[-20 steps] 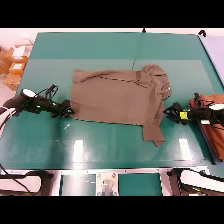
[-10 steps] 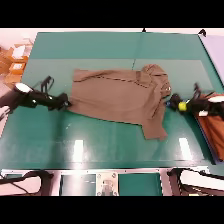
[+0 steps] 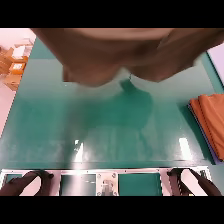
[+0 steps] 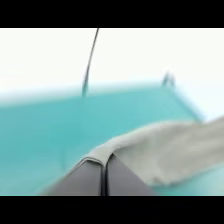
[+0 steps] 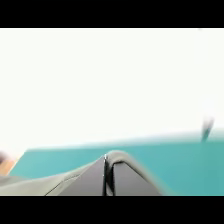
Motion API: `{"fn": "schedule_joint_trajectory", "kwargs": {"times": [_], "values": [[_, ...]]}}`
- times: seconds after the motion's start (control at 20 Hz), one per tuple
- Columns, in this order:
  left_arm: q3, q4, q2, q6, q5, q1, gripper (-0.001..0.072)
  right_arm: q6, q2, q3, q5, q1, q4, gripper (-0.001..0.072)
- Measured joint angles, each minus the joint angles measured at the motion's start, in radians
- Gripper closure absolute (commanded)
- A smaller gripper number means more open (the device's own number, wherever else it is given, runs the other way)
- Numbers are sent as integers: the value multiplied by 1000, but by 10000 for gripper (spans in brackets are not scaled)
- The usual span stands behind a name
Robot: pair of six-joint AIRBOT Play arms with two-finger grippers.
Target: Fold the shirts.
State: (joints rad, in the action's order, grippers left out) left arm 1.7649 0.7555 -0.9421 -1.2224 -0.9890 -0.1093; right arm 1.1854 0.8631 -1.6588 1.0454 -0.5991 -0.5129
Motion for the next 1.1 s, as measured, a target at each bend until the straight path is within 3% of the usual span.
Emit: {"fn": "schedule_joint_trajectory", "kwargs": {"times": [0.15,0.3,0.6,0.7,0.9,1.1], "values": [[183,60,67,-13,20,0,680,-1,-98,-117,-48,-71,-32,694],[259,182,104,-84,6,0,680,0,-144,-155,-77,-97,-82,694],[55,344,87,-188,-90,0,680,-2,-139,63,-85,-54,-91,694],[-81,336,39,-178,-95,0,680,-31,-97,204,-103,6,-89,694],[-336,214,-138,-76,-30,0,680,-93,64,461,-203,148,-82,694],[-440,117,-401,0,77,0,680,-120,343,543,-317,233,-70,694]]}}
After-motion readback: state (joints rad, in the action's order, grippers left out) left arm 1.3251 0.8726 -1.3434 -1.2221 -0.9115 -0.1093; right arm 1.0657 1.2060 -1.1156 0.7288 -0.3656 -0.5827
